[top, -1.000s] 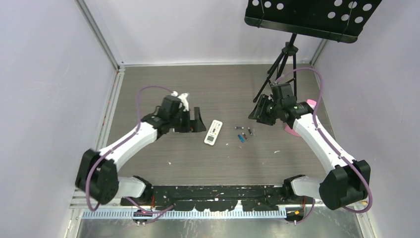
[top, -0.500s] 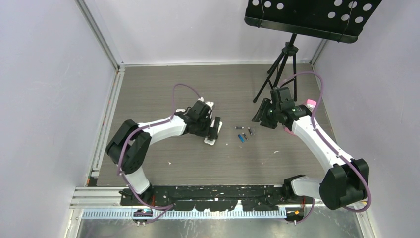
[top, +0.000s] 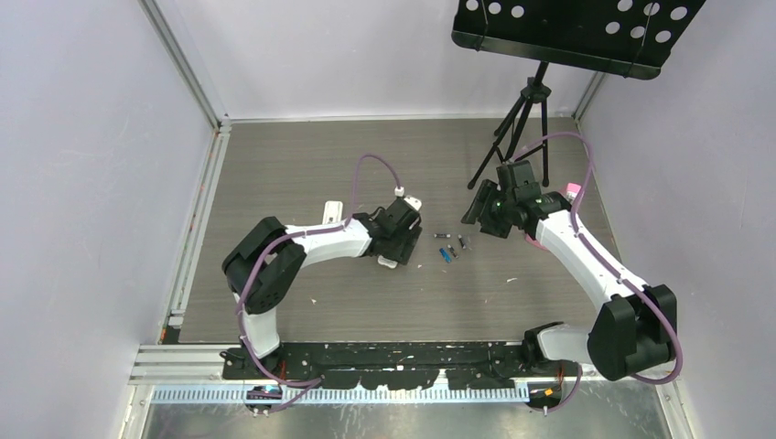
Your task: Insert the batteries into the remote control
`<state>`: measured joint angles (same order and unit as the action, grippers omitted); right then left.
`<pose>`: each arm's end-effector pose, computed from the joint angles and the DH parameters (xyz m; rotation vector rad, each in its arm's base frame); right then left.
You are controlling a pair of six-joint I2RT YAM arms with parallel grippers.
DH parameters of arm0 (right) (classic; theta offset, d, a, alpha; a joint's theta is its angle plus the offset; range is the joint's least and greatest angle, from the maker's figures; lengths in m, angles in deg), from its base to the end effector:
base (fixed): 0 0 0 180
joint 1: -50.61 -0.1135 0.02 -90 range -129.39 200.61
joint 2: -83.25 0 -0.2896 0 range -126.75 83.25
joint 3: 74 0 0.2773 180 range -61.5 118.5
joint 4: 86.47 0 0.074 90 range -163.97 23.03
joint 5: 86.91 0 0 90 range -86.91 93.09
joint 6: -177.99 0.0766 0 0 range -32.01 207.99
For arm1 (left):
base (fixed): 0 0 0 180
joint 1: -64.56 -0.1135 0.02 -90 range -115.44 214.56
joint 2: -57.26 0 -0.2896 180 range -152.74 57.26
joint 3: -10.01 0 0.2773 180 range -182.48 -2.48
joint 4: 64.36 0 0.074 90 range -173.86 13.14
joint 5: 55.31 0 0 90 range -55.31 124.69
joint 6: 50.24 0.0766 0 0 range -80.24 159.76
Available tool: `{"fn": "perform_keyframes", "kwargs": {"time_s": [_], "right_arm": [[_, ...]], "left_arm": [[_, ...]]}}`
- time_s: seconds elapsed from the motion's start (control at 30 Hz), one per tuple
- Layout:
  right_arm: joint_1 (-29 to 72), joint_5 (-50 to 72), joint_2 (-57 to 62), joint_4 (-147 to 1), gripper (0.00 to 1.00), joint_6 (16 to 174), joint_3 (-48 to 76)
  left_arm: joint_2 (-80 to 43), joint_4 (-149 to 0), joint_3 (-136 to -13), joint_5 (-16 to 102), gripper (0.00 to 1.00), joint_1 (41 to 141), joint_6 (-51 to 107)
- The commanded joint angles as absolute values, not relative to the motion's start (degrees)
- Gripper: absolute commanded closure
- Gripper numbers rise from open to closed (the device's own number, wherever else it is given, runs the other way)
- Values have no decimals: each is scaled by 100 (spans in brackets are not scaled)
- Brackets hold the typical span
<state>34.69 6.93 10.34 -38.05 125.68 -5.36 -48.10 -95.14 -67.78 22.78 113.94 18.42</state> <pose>0.2896 0.0879 0.2500 0.4533 2.5101 0.4646 0.2859 -0.3090 0.1376 0.5483 2.5090 -0.2027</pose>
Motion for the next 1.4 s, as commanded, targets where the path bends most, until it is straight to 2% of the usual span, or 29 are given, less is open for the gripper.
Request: {"fn": "perform_keyframes", "kwargs": {"time_s": [0.0, 0.13, 0.23, 0.4, 0.57, 0.73, 0.93, 1.1, 1.37], "right_arm": [[3444, 821, 970, -3983, 42, 12644, -522], [3444, 1079, 924, -3979, 43, 12730, -494], [3444, 1436, 963, -4207, 43, 12977, -538], [3437, 2492, 1039, -5096, 40, 13623, -739], [3221, 2350, 1652, -6364, 14, 14513, -1280], [3073, 2351, 2085, -7304, 11, 15049, -1450], [2916, 2207, 2335, -7750, 10, 15272, -1420], [2916, 2246, 2599, -7801, 11, 15494, -1586], [2916, 2513, 2970, -7890, 13, 15820, -1841]], "left_arm": [[-4777, -9580, -6751, 2174, 43, 11352, 2119], [-4621, -9574, -6724, 2589, 64, 11276, 2347], [-4436, -9830, -6874, 3319, 73, 11056, 2266], [-3821, -9714, -7070, 5342, 74, 10649, 1293], [-3432, -8754, -6851, 6924, 75, 10331, -30], [-3208, -6449, -6306, 8084, 76, 10189, -2078], [-3119, -5144, -6193, 8534, 77, 10187, -3279], [-2898, -3859, -5894, 8456, 79, 10190, -4248], [-2475, -4054, -5780, 8247, 81, 10191, -4129]]}}
